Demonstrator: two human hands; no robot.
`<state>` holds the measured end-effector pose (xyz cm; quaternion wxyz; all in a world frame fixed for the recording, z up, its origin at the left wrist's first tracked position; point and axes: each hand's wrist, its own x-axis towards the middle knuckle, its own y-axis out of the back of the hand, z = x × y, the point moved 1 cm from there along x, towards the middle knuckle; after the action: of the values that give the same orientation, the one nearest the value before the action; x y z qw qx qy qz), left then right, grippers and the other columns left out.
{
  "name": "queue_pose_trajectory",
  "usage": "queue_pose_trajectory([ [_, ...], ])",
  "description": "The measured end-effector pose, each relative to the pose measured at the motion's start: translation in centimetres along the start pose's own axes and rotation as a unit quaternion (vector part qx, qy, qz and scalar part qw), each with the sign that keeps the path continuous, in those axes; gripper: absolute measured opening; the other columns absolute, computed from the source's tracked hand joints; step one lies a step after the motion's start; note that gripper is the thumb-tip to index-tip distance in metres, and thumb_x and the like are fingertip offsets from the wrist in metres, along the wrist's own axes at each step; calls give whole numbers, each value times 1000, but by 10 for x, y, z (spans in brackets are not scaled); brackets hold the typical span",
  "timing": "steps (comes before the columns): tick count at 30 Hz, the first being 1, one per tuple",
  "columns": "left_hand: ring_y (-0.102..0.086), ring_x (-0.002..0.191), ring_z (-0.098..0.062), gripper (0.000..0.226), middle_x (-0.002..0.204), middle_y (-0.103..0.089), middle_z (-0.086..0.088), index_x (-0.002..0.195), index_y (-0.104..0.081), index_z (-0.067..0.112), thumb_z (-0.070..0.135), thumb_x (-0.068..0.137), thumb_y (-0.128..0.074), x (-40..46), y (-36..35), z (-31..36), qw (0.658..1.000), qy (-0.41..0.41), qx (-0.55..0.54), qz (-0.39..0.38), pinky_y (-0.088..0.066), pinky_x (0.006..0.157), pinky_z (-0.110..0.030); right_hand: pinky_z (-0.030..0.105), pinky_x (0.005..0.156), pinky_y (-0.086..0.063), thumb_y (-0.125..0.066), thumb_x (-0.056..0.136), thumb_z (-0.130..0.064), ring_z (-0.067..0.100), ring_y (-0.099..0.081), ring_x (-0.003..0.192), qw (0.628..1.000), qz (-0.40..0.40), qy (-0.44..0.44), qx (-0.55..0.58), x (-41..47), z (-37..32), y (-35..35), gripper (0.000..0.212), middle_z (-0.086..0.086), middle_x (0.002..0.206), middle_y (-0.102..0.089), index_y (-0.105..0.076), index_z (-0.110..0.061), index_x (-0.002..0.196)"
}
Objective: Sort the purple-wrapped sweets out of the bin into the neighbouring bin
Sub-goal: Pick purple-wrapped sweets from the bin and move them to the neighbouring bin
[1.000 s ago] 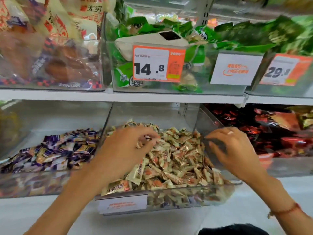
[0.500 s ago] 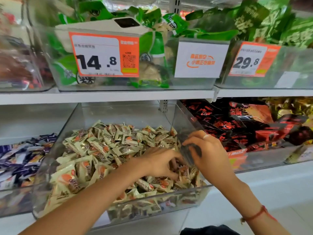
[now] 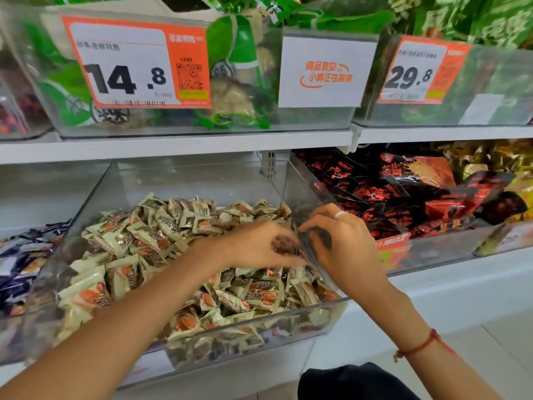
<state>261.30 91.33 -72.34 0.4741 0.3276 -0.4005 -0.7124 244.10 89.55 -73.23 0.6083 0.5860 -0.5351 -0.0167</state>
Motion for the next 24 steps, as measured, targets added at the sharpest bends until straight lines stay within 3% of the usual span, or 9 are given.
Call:
queue_pose_trajectory([
  [2,-56,112,-15,60,129,-57,6,132,-46,37,59,80,-63,9,-16,2,996,0,33,-78,-47,94,-35,37,71,-49,-66,80,0,27,-61,73,1000,1,-2,2,0,0,0,18,3,94,-64,-73,-16,86],
  [7,-53,115,-15,57,120,-59,4,131,-53,33,42,79,-72,18,-14,-6,998,14,-46,-41,-45,97,-35,37,70,-50,-65,81,-1,27,-60,71,1000,-1,5,-3,0,1,0,17,4,95,-64,-72,-15,87],
  [12,-52,122,-16,57,132,-53,-8,134,-50,24,27,82,-72,9,11,-23,985,42,-165,14,-40,104,-34,30,68,-42,-64,82,-1,25,-58,67,1000,4,1,-6,0,1,-2,17,3,94,-65,-72,-16,87],
  [17,-38,134,-17,50,145,-42,4,132,-52,28,26,85,-69,4,26,-37,987,55,-148,37,-29,111,-32,35,74,-45,-66,79,2,25,-58,69,1000,4,2,-15,1,-1,-2,22,1,94,-65,-72,-18,86],
  [21,-50,120,-9,40,131,-56,7,121,-58,29,23,83,-71,-7,32,-43,988,57,-109,89,-36,104,-30,47,100,-34,-69,77,-6,30,-58,100,986,50,63,-147,3,-6,9,17,1,99,-68,-74,-19,88],
  [24,-54,106,4,35,115,-60,18,109,-62,33,23,79,-76,-22,32,-44,983,41,-144,105,-41,100,-24,38,87,-38,-73,75,-11,28,-54,98,970,16,135,-201,8,-11,11,12,2,95,-67,-73,-16,86],
])
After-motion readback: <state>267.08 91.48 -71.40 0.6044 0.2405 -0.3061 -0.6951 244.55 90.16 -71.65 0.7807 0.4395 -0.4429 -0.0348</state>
